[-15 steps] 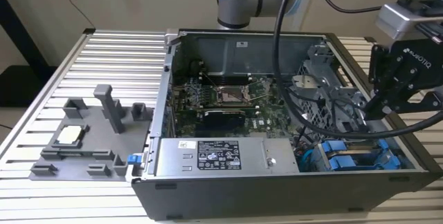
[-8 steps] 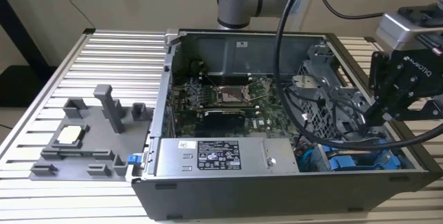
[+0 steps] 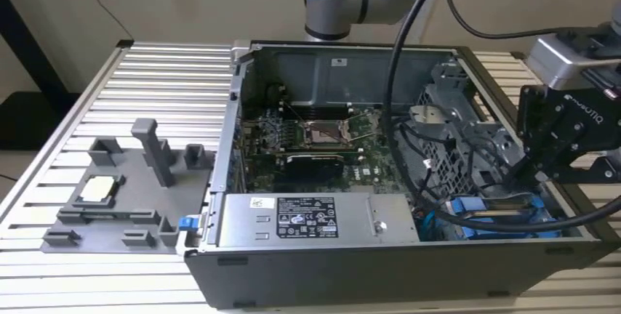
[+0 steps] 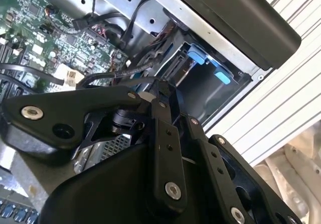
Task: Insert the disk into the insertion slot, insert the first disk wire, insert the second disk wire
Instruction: 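Insert the first disk wire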
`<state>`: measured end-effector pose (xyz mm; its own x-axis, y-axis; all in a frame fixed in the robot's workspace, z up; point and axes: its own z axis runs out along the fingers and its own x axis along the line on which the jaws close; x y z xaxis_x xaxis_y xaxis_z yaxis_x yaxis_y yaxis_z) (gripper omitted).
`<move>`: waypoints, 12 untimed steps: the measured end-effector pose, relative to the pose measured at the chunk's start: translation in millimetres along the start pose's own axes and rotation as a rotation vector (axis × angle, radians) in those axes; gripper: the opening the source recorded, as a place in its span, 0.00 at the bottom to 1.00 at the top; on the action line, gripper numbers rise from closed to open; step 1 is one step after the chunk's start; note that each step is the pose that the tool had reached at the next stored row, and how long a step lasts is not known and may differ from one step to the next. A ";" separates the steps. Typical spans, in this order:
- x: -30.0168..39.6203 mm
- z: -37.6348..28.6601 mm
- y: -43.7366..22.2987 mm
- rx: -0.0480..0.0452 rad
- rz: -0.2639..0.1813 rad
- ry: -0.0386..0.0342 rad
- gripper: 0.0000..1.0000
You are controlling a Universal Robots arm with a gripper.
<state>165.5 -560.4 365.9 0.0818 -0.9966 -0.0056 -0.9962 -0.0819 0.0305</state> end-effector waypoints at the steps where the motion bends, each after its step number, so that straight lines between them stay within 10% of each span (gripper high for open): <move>1: 1.2 1.3 0.0 0.0000 0.000 -0.0004 0.19; 12: 3.7 10.4 -4.7 0.0022 0.001 -0.0262 0.19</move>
<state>170.2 -563.6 355.4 0.0796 -0.9963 -0.0317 -0.9964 -0.0805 0.0283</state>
